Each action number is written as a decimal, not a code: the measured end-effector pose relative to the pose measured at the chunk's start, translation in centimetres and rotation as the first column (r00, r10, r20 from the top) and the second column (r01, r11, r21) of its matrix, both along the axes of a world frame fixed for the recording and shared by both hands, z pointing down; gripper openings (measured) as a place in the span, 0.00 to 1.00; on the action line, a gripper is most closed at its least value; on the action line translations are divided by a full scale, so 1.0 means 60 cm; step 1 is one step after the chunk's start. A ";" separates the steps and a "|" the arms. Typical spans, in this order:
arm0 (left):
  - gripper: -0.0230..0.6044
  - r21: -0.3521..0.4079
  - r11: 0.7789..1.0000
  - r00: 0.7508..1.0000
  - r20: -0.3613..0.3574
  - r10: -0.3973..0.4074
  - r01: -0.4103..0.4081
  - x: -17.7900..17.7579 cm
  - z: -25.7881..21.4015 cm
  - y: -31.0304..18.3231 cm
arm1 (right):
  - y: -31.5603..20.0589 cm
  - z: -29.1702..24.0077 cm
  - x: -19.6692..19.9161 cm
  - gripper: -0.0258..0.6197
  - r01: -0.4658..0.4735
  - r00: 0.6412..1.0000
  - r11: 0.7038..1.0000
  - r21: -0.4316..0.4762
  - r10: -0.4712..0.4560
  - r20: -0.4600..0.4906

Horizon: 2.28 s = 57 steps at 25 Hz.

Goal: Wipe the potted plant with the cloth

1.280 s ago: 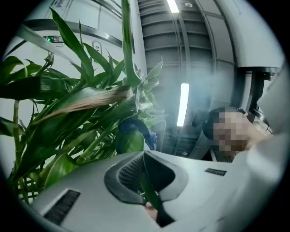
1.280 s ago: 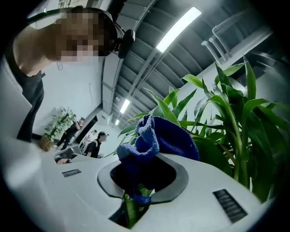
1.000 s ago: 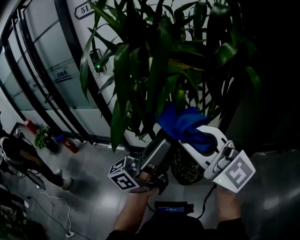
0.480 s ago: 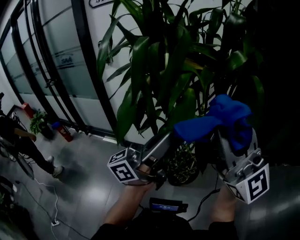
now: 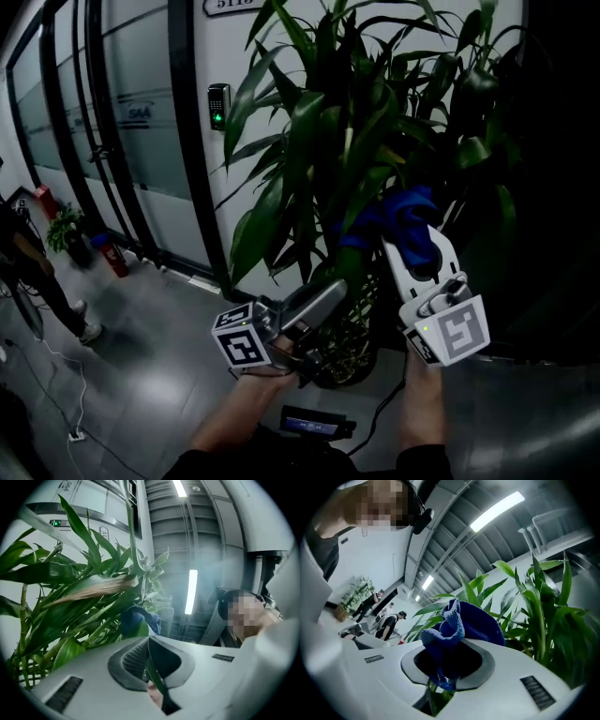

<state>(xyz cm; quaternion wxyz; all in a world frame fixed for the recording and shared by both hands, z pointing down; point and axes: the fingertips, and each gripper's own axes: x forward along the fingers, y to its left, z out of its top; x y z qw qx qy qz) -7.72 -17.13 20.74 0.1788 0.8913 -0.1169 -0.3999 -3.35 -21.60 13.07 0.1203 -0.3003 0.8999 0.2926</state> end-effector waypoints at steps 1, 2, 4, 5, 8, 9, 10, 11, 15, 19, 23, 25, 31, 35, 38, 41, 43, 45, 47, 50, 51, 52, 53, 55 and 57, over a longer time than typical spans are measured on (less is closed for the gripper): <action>0.04 -0.004 1.000 1.000 0.003 0.001 -0.001 -0.002 0.002 0.003 | 0.010 0.015 -0.004 0.18 0.017 1.000 1.000 -0.019 -0.017 -0.004; 0.04 -0.008 1.000 1.000 0.003 0.002 -0.002 -0.003 0.002 0.005 | 0.020 0.026 -0.007 0.18 0.035 0.999 0.999 -0.032 -0.035 -0.008; 0.04 -0.012 1.000 1.000 -0.003 0.002 -0.002 -0.007 0.001 0.002 | 0.036 0.045 -0.015 0.18 0.078 0.997 0.995 -0.056 -0.079 -0.021; 0.04 -0.013 1.000 1.000 -0.008 0.000 0.000 -0.009 0.000 -0.001 | 0.043 0.053 -0.019 0.18 0.106 0.994 0.992 -0.069 -0.108 -0.026; 0.04 -0.014 1.000 1.000 -0.014 -0.010 0.010 -0.009 0.002 -0.009 | 0.065 0.072 -0.029 0.18 0.193 0.980 0.975 -0.106 -0.197 -0.028; 0.04 -0.014 1.000 1.000 -0.012 -0.014 0.014 -0.009 0.003 -0.010 | 0.072 0.078 -0.029 0.18 0.209 0.976 0.971 -0.116 -0.214 -0.032; 0.04 -0.013 1.000 1.000 -0.009 -0.017 0.016 -0.009 0.004 -0.009 | 0.079 0.084 -0.029 0.18 0.218 0.974 0.968 -0.125 -0.224 -0.039; 0.04 -0.012 1.000 1.000 -0.005 -0.018 0.018 -0.009 0.005 -0.008 | 0.085 0.092 -0.028 0.18 0.222 0.972 0.965 -0.136 -0.230 -0.050; 0.05 0.004 1.000 1.000 0.006 -0.022 0.022 -0.009 0.008 0.002 | 0.097 0.120 -0.014 0.18 0.198 0.972 0.964 -0.179 -0.217 -0.095; 0.17 0.042 0.999 0.999 -0.040 0.027 -0.025 -0.013 0.003 0.020 | 0.097 0.086 -0.001 0.18 0.190 0.980 0.973 -0.129 -0.196 -0.030; 0.37 0.074 0.995 0.996 -0.052 0.070 -0.066 -0.005 -0.001 0.040 | 0.105 0.058 0.018 0.18 0.186 0.982 0.978 -0.094 -0.183 0.039; 0.42 0.088 0.993 0.995 -0.056 0.082 -0.077 -0.001 -0.004 0.047 | 0.103 0.045 0.042 0.18 0.164 0.984 0.984 -0.074 -0.158 0.086; 0.47 0.107 0.990 0.994 -0.050 0.097 -0.091 0.010 -0.014 0.047 | 0.115 -0.036 0.125 0.18 0.040 0.961 0.997 0.066 -0.056 0.269; 0.50 0.124 0.987 0.994 -0.030 0.107 -0.102 0.030 -0.018 0.052 | 0.124 -0.076 0.149 0.18 -0.052 0.955 0.986 0.158 0.002 0.297; 0.54 0.138 0.985 0.995 -0.015 0.103 -0.100 0.041 -0.022 0.057 | 0.104 -0.070 0.116 0.18 -0.020 0.975 0.989 0.145 -0.013 0.220; 0.59 0.162 0.982 0.995 -0.008 0.103 -0.100 0.048 -0.030 0.066 | 0.078 -0.039 0.064 0.18 0.043 0.992 0.996 0.081 -0.052 0.112; 0.62 0.183 0.979 0.996 0.012 0.090 -0.091 0.053 -0.033 0.072 | 0.076 -0.011 0.035 0.18 0.075 0.996 0.996 0.050 -0.077 0.035; 0.64 0.205 0.976 0.997 0.043 0.065 -0.072 0.057 -0.034 0.078 | 0.085 0.016 0.014 0.18 0.103 0.994 0.994 0.030 -0.102 -0.031; 0.66 0.226 0.973 0.997 0.066 0.040 -0.054 0.059 -0.033 0.083 | 0.095 0.042 0.000 0.18 0.121 0.989 0.993 0.006 -0.120 -0.084; 0.69 0.246 0.969 0.996 0.083 0.012 -0.032 0.060 -0.032 0.086 | 0.105 0.071 -0.007 0.18 0.142 0.982 0.990 -0.022 -0.144 -0.121; 0.69 0.250 0.968 0.996 0.087 0.004 -0.025 0.060 -0.032 0.086 | 0.108 0.078 -0.007 0.18 0.147 0.981 0.989 -0.030 -0.149 -0.126; 0.70 0.252 0.968 0.996 0.091 -0.003 -0.020 0.060 -0.031 0.085 | 0.111 0.086 -0.008 0.18 0.151 0.979 0.988 -0.036 -0.154 -0.132; 0.70 0.252 0.968 0.996 0.092 -0.008 -0.016 0.060 -0.030 0.084 | 0.115 0.094 -0.008 0.18 0.155 0.977 0.987 -0.042 -0.160 -0.139; 0.71 0.249 0.968 0.996 0.088 -0.013 -0.009 0.059 -0.028 0.082 | 0.124 0.112 -0.009 0.18 0.168 0.972 0.984 -0.059 -0.175 -0.155; 0.71 0.245 0.970 0.997 0.081 -0.017 -0.003 0.057 -0.025 0.080 | 0.134 0.133 -0.011 0.18 0.179 0.964 0.980 -0.083 -0.192 -0.184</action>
